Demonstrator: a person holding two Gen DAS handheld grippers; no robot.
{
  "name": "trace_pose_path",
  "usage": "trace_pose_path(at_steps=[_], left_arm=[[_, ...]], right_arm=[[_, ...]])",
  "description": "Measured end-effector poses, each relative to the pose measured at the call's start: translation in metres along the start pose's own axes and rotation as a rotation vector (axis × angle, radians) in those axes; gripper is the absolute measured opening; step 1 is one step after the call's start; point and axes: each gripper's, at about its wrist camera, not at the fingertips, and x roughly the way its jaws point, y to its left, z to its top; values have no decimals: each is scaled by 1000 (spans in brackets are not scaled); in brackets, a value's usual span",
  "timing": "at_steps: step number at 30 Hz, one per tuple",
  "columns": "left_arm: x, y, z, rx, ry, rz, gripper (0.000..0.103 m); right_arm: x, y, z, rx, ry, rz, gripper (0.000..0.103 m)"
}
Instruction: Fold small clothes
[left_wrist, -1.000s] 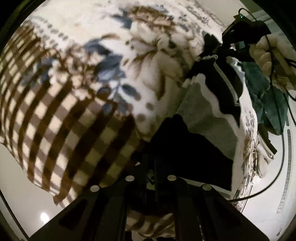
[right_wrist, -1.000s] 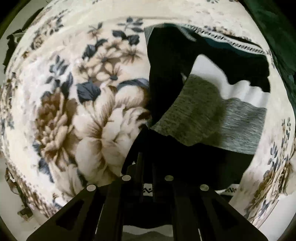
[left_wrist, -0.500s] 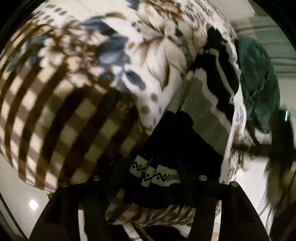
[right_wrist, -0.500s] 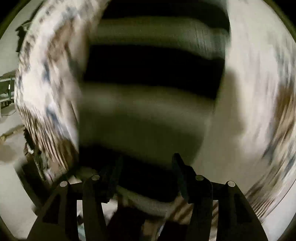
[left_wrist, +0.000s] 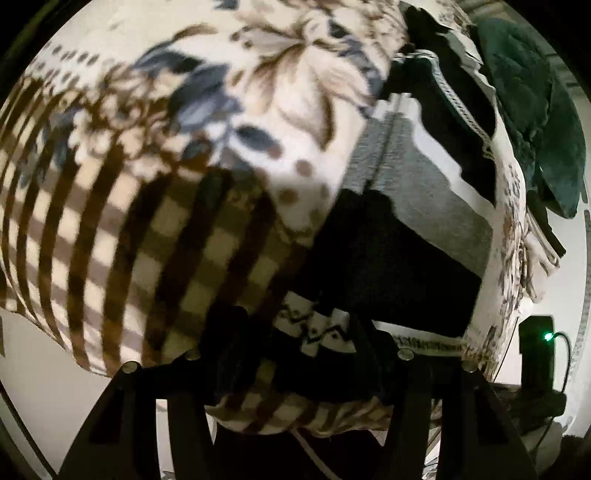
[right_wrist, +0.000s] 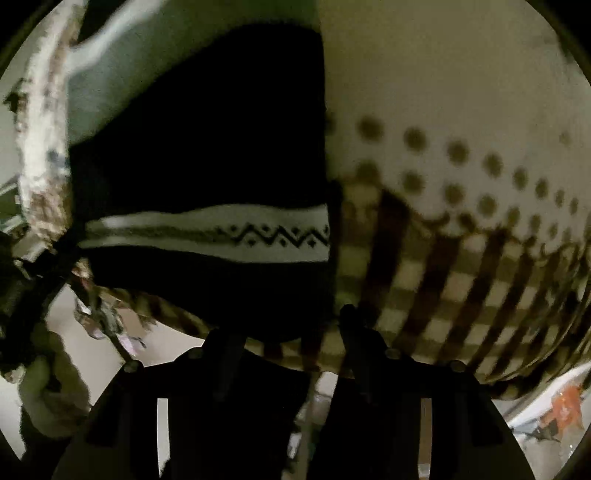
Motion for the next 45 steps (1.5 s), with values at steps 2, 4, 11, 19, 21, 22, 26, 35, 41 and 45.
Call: trace_pose_path(at_steps=[2, 4, 11, 19, 21, 22, 26, 35, 41, 45], left_arm=[[4, -12, -2, 51, 2, 26, 52], [13, -22, -6, 101, 0, 50, 30], [-11, -25, -12, 55, -102, 84, 7], [3, -6, 3, 8, 3, 94, 12], [-4, -13, 3, 35, 2, 100, 12], [-6, -16, 2, 51, 1, 108, 12], [3, -16, 0, 69, 14, 136, 12], [12, -8, 1, 9, 39, 150, 13], [-55, -45, 31, 48, -91, 95, 61], [-72, -81, 94, 62, -213, -47, 82]], right_arm=[[-10, -4, -1, 1, -32, 25, 53], [-12, -12, -2, 19, -52, 55, 53], [-13, -21, 2, 64, -109, 158, 21], [8, -21, -13, 102, 9, 161, 21], [-14, -27, -17, 91, -41, 211, 21], [-30, -30, -18, 82, -88, 228, 21], [-63, -38, -11, 81, -243, 317, 23], [1, -44, 13, 60, -34, 208, 23], [-54, -58, 27, 85, -94, 283, 58], [-116, -59, 71, 71, -214, 302, 64]])
